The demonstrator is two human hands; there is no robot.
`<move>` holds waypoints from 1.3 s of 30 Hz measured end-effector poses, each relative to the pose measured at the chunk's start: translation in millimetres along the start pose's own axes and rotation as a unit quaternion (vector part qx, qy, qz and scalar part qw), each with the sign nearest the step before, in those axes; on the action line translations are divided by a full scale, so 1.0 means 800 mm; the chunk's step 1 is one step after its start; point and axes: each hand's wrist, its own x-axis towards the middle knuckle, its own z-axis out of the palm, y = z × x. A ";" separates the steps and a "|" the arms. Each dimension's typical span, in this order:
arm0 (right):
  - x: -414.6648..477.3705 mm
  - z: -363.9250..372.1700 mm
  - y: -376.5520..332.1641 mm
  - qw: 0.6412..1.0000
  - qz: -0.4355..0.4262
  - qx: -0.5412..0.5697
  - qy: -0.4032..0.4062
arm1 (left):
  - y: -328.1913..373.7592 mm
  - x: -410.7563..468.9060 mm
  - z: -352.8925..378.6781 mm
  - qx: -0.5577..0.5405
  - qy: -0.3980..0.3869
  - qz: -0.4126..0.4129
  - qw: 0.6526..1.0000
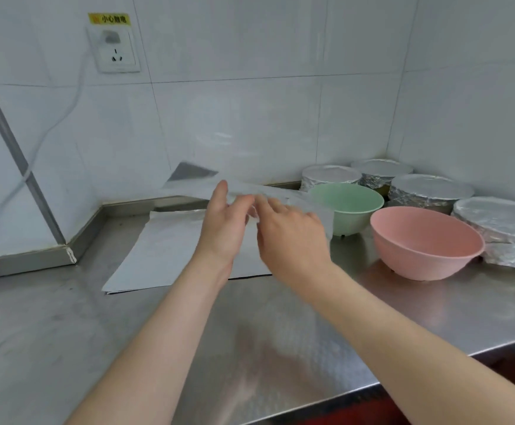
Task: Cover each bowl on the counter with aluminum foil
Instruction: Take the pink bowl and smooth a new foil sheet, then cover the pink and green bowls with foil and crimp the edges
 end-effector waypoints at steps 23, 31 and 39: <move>0.033 -0.071 0.310 0.605 0.475 0.597 0.228 | -0.090 -0.014 0.230 0.507 -0.339 0.268 0.746; 0.031 -0.085 0.301 0.738 0.380 0.497 0.255 | -0.075 -0.018 0.131 0.464 -0.291 0.363 0.754; 0.037 -0.131 0.227 0.963 0.030 0.095 0.249 | -0.071 -0.024 0.060 0.434 -0.293 0.288 0.802</move>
